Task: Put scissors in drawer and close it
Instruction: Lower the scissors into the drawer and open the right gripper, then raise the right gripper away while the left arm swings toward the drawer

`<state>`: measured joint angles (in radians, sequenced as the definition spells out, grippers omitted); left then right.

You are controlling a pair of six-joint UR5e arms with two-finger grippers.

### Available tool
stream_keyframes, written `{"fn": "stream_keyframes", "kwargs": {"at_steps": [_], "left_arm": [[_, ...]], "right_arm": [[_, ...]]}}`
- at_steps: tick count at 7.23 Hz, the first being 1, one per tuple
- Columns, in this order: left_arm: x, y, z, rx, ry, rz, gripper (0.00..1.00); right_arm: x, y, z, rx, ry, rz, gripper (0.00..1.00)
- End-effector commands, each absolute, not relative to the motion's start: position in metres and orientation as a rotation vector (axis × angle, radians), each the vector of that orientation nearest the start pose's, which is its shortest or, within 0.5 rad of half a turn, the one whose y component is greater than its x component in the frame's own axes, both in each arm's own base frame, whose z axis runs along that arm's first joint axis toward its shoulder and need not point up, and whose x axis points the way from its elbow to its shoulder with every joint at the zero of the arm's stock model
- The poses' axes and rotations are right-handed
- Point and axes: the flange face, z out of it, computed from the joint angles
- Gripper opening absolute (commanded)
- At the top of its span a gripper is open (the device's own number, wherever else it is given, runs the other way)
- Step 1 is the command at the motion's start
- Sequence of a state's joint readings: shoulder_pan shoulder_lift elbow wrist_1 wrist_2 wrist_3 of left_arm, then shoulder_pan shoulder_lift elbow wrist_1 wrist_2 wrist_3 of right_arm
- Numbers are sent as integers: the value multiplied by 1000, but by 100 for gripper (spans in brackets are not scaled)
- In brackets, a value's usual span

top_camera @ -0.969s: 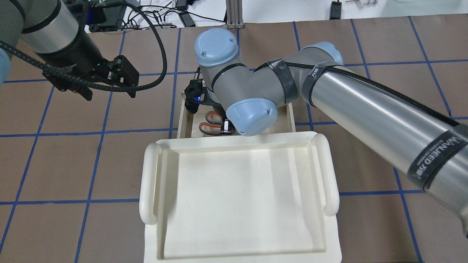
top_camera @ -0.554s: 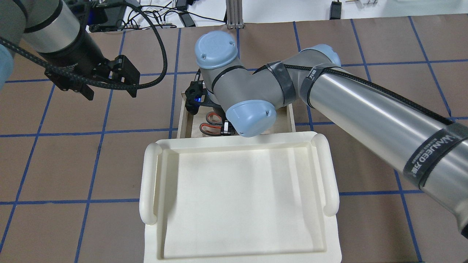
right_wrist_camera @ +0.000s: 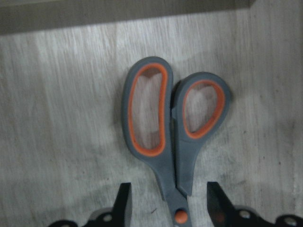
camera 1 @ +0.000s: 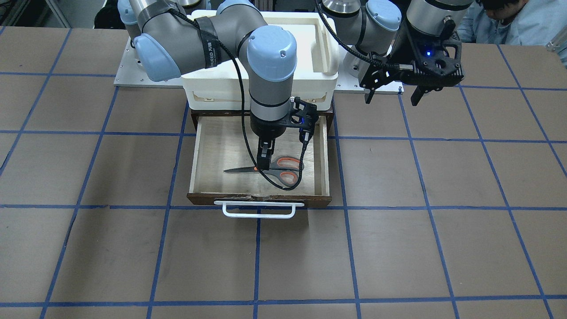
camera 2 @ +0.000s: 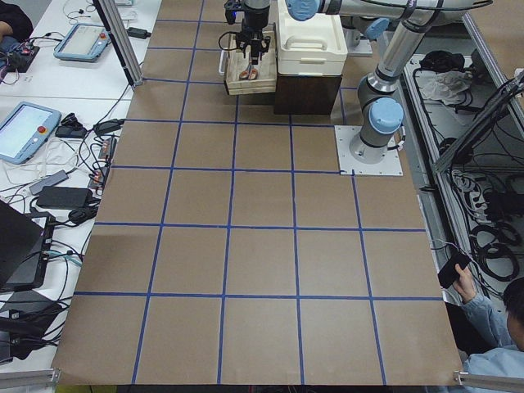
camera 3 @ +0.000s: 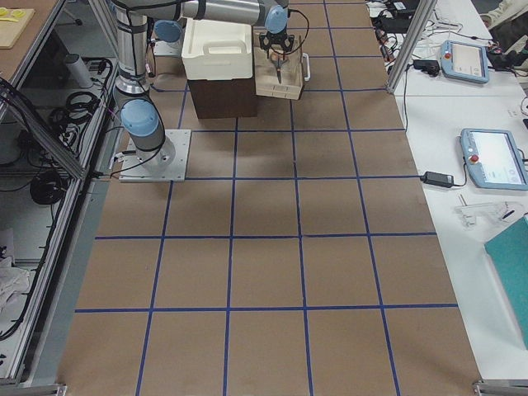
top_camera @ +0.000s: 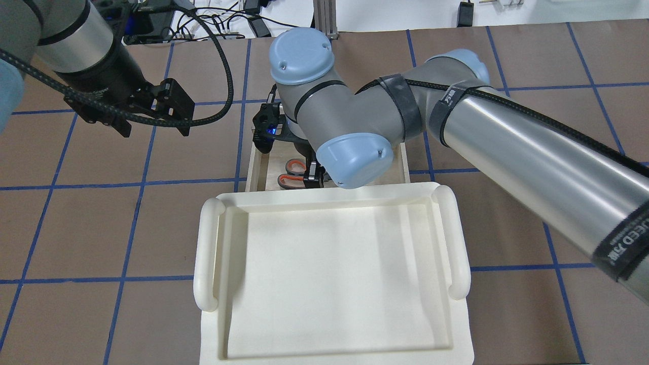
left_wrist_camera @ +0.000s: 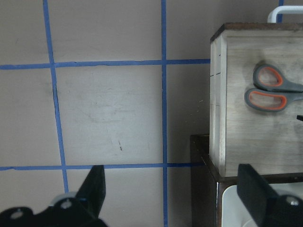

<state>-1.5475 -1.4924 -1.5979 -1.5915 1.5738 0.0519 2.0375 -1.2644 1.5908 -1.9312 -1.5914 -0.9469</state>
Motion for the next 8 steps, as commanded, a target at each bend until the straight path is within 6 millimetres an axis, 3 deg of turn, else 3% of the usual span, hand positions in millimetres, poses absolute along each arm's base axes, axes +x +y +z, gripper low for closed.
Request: {"fn": "stream_keyframes", "kwargs": {"at_steps": [1,3,5,8], "left_arm": [[-122,-465,510,39,3143,-44,100],[-119,-474,513,21,3122,-45,100],[-126,-514,496,-57,3113,4,100],[-191,-578,445,4,3133,-82,100]], "right_arm": [[361,-475,405,-1908,2548,-176,93],[316,-472,437,-1618,2731,-131,97],[251,-480,468,-1205,2932,-133,100],[154,-483,498,-541,3131,-103,100]]}}
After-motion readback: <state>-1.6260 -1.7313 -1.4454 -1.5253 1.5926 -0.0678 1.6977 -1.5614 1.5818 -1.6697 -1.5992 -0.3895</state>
